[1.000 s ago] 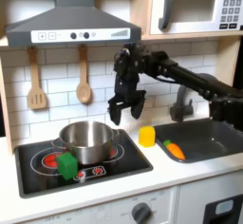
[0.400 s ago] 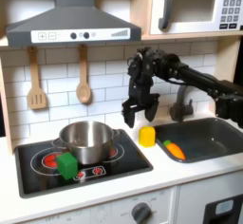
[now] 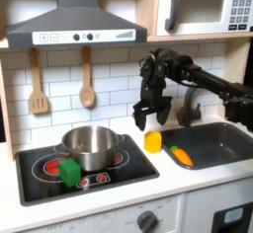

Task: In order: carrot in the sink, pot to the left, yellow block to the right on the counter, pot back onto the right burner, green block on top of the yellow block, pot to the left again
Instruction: 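Move the yellow block to the right on the counter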

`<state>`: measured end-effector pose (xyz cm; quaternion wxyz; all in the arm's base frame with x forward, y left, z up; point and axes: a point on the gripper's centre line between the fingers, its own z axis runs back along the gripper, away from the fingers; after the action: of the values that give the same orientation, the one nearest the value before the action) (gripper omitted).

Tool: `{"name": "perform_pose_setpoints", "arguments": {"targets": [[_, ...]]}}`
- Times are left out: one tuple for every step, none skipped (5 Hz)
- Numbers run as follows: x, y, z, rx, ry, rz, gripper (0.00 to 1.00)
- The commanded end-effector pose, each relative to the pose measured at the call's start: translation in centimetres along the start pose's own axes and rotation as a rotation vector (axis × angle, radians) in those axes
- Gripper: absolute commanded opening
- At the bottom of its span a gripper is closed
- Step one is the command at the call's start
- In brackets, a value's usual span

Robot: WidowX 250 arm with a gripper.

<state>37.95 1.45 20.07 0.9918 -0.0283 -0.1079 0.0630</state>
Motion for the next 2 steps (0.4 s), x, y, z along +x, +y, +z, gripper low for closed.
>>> {"name": "perform_pose_setpoints", "arguments": {"targets": [[0.55, -1.06, -1.47, 0.019, 0.020, -0.032, 1.00], [0.85, -1.46, -2.31, 0.022, 0.032, -0.040, 1.00]]}}
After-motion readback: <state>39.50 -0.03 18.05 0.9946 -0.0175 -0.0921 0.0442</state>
